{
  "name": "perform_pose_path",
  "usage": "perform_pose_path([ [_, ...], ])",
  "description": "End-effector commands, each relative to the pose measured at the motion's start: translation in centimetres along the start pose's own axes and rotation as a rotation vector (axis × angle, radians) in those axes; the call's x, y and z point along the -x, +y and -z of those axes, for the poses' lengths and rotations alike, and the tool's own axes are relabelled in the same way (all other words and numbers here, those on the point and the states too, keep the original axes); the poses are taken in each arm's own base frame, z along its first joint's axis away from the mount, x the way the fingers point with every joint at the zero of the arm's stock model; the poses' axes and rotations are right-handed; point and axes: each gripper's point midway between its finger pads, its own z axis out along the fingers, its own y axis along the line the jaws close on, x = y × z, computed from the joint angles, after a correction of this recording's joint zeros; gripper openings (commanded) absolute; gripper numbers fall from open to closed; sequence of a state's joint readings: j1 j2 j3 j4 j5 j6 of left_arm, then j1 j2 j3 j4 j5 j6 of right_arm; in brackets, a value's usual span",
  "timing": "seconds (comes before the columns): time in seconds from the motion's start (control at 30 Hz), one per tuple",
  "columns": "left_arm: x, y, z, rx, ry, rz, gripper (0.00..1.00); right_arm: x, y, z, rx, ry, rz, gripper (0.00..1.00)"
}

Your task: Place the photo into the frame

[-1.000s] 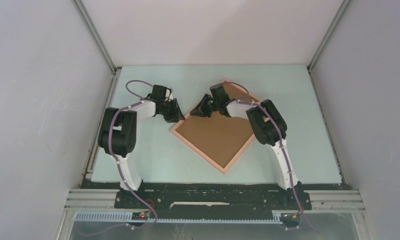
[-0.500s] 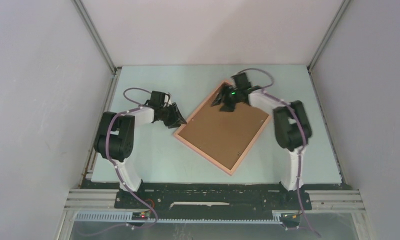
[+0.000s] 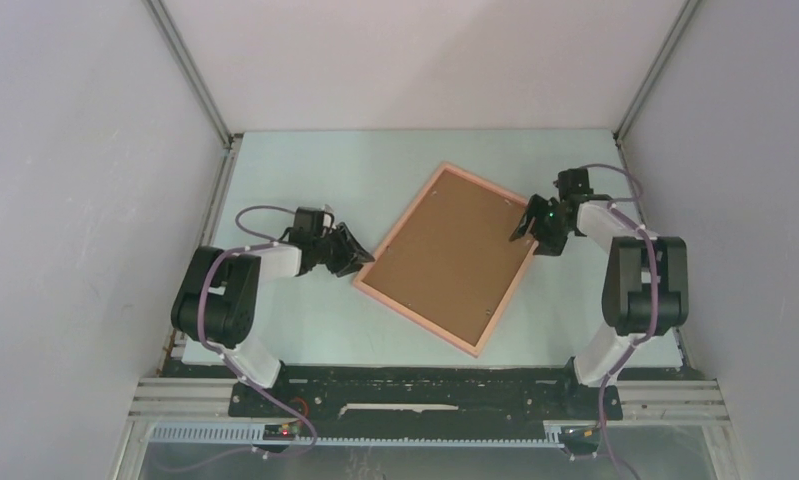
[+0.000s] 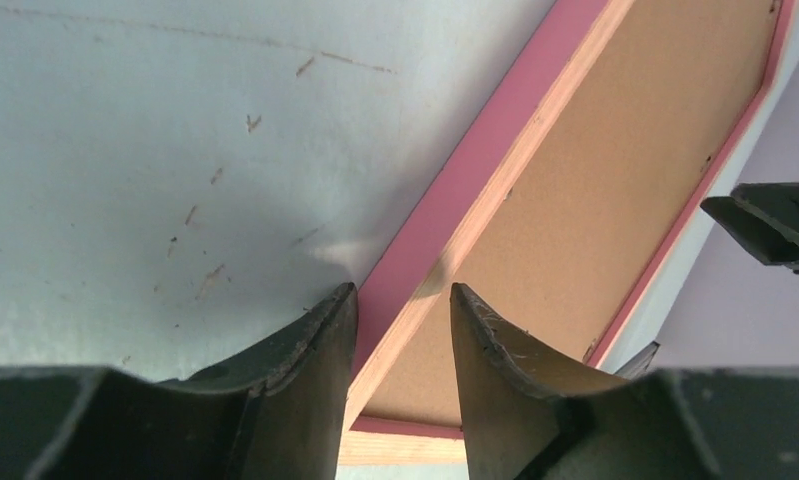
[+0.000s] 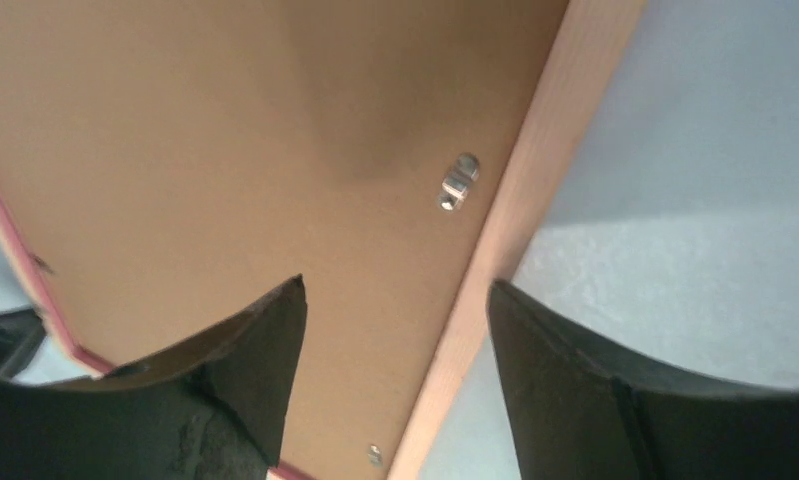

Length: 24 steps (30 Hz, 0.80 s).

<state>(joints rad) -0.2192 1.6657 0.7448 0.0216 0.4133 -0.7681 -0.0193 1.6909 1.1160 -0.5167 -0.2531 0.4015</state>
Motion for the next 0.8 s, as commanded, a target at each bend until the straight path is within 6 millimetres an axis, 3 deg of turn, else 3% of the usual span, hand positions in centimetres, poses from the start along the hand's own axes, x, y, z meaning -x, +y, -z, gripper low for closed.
perform_pose_path([
  [0.0, -2.8, -0.2, 0.2, -0.032, 0.029, 0.033, 0.49, -0.7, 1.5, -1.1, 0.079, 0.042, 0.025, 0.76],
  [0.17, -5.1, -0.6, 0.3, -0.058, 0.048, 0.028, 0.49, -0.9, 2.0, -2.0, 0.113, 0.059, 0.021, 0.74],
  [0.47, -7.0, -1.7, 1.6, -0.103, 0.039, 0.005, 0.49, -0.9, 2.7, -2.0, 0.094, 0.061, 0.096, 0.74],
  [0.53, -7.4, -2.0, 1.9, -0.065, 0.018, -0.081, 0.50, -1.2, 2.7, -1.2, 0.025, 0.050, 0.164, 0.74],
  [0.6, -7.7, -1.0, 2.4, 0.059, 0.002, -0.176, 0.56, -2.0, 2.4, 0.2, -0.068, 0.057, 0.234, 0.74],
  [0.77, -5.5, -1.4, 3.7, 0.157, -0.065, -0.296, 0.60, -1.5, 0.6, 4.5, -0.231, -0.019, 0.287, 0.80],
])
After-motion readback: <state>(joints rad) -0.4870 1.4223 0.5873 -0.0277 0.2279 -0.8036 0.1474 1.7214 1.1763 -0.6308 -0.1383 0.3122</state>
